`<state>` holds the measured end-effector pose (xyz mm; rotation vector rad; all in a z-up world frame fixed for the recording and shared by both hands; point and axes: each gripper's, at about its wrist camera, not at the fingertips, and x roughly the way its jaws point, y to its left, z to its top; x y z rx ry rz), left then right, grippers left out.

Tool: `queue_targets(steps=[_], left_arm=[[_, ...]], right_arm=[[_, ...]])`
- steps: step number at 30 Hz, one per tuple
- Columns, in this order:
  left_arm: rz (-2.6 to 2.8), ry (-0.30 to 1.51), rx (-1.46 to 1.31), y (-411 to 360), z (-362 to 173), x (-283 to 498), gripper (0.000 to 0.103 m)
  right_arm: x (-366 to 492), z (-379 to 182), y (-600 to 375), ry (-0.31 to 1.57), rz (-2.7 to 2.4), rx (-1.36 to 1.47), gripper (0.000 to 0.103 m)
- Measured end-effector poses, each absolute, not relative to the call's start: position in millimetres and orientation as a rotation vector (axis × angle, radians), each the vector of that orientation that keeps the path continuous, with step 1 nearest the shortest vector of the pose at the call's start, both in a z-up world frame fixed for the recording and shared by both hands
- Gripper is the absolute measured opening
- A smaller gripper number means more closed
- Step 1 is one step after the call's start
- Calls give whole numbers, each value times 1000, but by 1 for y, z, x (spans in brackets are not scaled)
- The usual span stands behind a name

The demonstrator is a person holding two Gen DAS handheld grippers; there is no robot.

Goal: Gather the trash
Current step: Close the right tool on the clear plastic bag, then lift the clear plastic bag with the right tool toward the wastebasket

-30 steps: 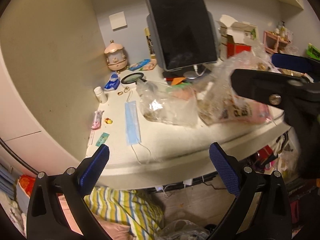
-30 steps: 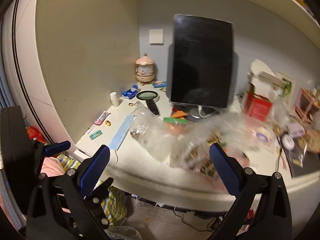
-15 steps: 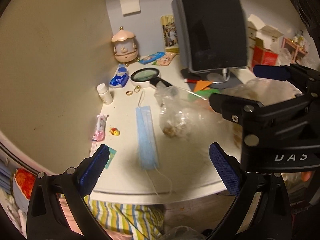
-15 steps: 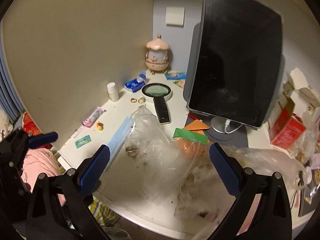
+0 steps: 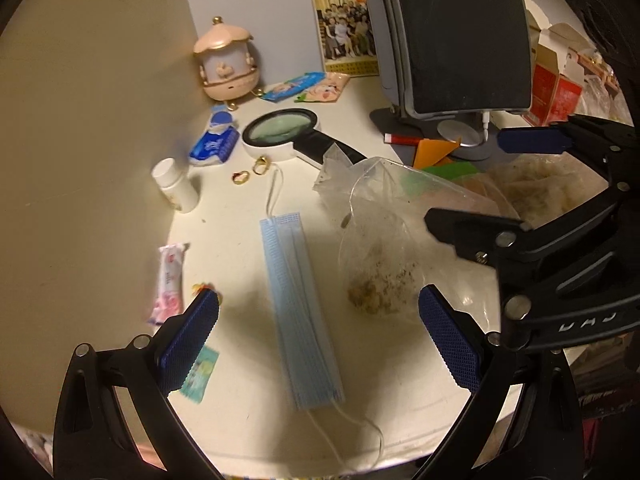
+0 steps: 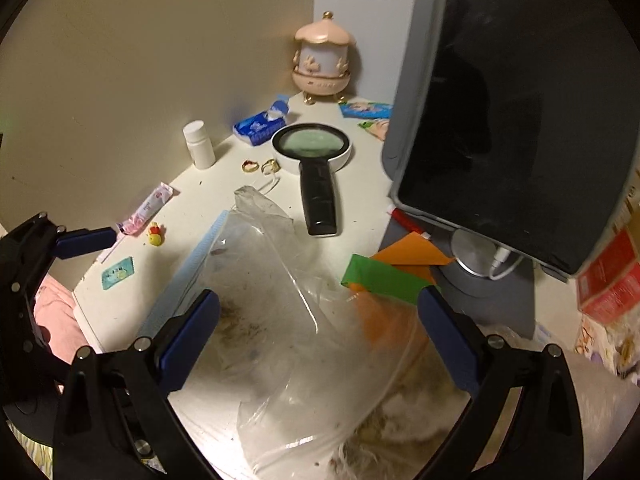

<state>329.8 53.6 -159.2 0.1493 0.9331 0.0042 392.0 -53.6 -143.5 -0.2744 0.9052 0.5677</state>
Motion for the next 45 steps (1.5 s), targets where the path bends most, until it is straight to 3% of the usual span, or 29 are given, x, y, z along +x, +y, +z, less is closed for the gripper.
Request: queue_targets(steps=[6, 8, 13, 17, 21, 26, 45], left_arm=[[-37, 937, 135, 50, -170, 343, 97], [-41, 939, 135, 48, -172, 345, 97], [-42, 955, 134, 46, -178, 350, 97], [-49, 960, 125, 45, -181, 350, 97], [-47, 954, 119, 44, -181, 350, 97], [-38, 932, 107, 46, -174, 346, 97], [-23, 884, 96, 56, -138, 277, 97]], right_arm=[[405, -162, -47, 961, 590, -265, 94], [409, -169, -44, 984, 588, -271, 81], [416, -183, -43, 1016, 584, -263, 70], [417, -191, -44, 1039, 601, -240, 55], [415, -191, -45, 1045, 619, -218, 31], [411, -183, -51, 1026, 609, -185, 16], [349, -130, -38, 960, 647, -131, 13]])
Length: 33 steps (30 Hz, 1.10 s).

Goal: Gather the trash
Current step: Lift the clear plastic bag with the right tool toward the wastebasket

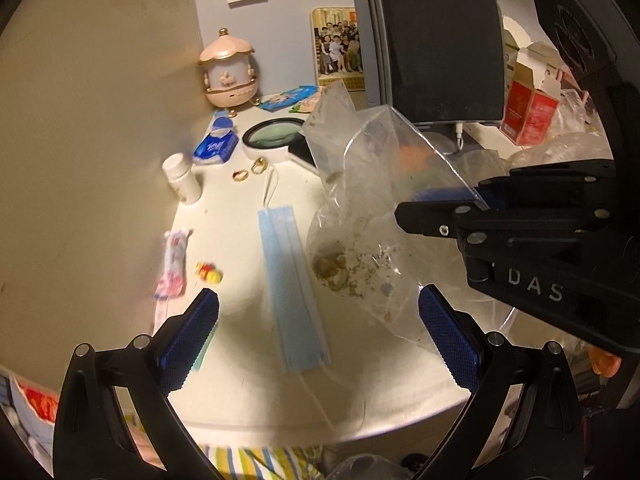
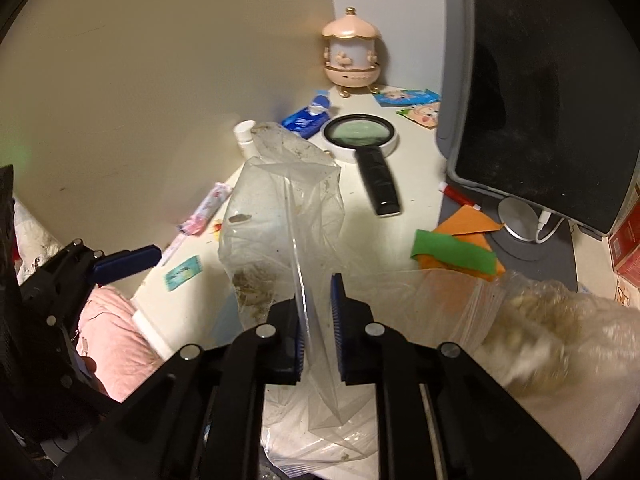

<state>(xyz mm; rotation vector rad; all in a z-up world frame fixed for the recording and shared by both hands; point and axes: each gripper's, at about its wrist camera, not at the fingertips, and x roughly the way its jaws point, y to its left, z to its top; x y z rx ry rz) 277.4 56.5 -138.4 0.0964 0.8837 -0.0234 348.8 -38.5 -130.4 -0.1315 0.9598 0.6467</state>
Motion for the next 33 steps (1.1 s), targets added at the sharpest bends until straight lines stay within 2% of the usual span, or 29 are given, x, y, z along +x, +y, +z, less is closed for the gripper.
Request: queue_targets(steps=[17, 25, 33], left_arm=[[29, 910, 61, 78, -155, 123, 97], [72, 962, 53, 89, -183, 45, 97], [102, 1046, 53, 96, -234, -26, 97]], right_arm=[[198, -138, -16, 987, 699, -189, 13], [117, -169, -7, 1037, 737, -206, 13], [43, -225, 0, 1114, 763, -218, 13]])
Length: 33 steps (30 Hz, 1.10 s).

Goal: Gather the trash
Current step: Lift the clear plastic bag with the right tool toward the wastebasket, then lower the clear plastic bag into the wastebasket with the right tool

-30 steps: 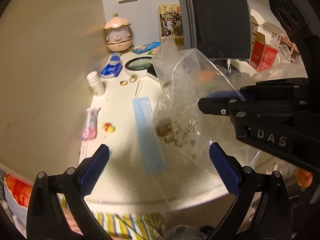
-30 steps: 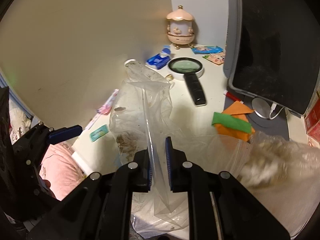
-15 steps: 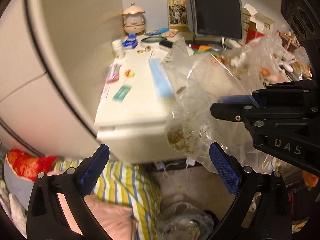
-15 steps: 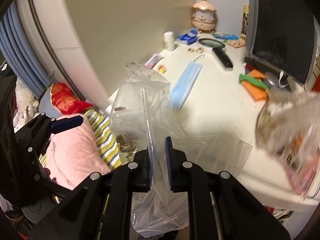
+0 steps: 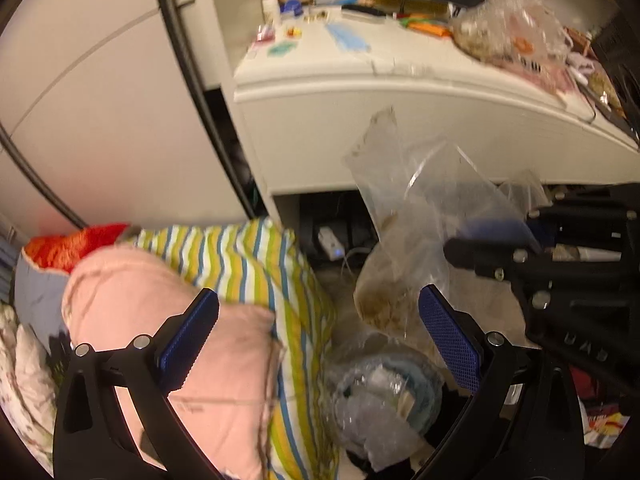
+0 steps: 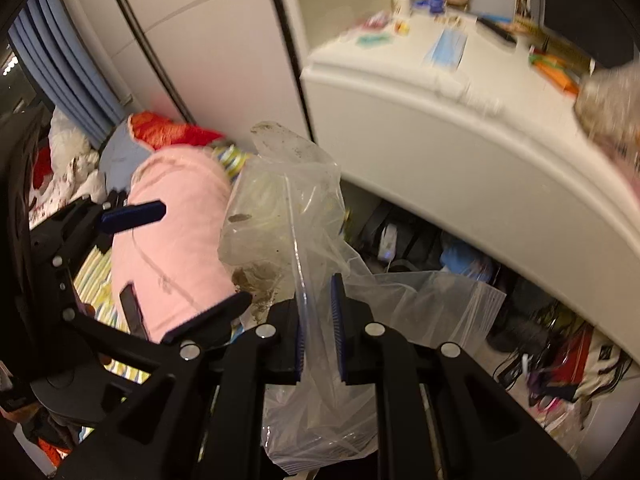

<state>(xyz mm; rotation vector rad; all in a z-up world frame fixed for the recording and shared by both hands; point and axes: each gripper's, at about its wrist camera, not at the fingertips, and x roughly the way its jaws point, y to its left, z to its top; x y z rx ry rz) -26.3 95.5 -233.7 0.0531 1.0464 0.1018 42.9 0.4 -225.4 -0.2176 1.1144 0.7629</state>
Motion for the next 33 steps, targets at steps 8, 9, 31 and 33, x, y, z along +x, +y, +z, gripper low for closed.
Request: queue_targets(steps=[8, 9, 31, 33], left_arm=[[95, 1141, 51, 97, -310, -84, 97], [94, 1151, 51, 96, -321, -91, 97], [66, 1347, 121, 52, -569, -134, 97], [55, 1351, 124, 45, -585, -133, 97]], right_arm=[[-3, -298, -7, 1224, 755, -254, 13], [-6, -306, -7, 1236, 754, -259, 13], [-60, -545, -20, 1444, 755, -343, 14], [-61, -563, -22, 1456, 768, -361, 13]])
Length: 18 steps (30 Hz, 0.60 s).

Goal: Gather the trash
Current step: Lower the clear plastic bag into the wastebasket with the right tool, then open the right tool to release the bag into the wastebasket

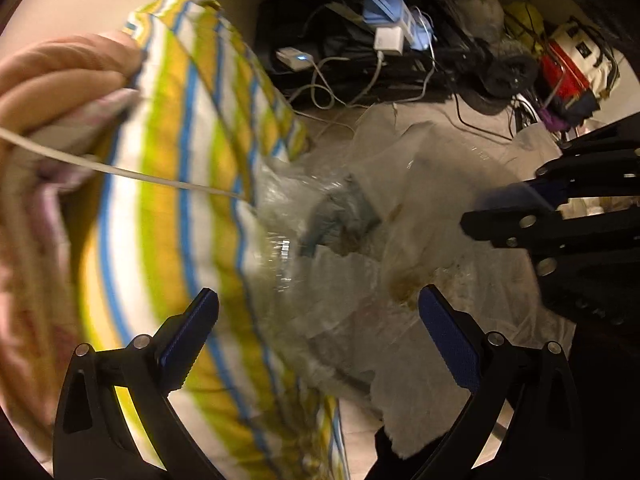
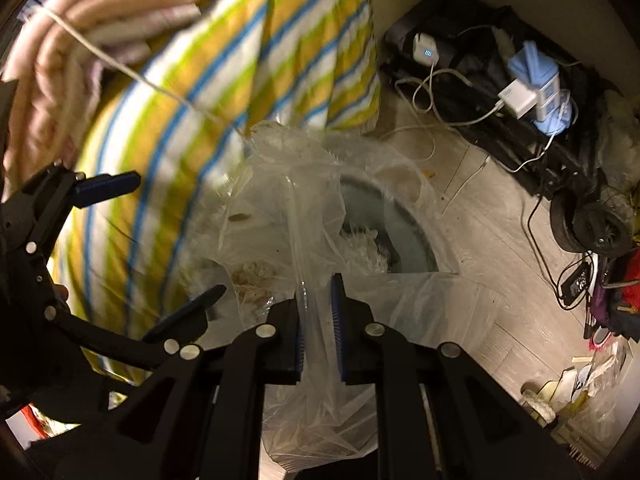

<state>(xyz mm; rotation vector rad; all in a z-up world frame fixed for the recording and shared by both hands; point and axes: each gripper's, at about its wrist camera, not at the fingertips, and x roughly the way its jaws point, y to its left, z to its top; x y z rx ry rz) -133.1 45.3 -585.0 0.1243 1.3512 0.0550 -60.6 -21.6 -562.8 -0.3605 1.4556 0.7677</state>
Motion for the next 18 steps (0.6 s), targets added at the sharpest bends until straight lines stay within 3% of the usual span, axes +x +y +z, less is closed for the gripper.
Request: queue_targets(steps=[11, 18], left_arm=[[57, 1398, 117, 42, -648, -133, 97], [72, 1451, 97, 43, -670, -140, 97]], right_arm=[[-61, -650, -21, 1539, 798, -444, 13], [-62, -678, -7, 1542, 825, -517, 14]])
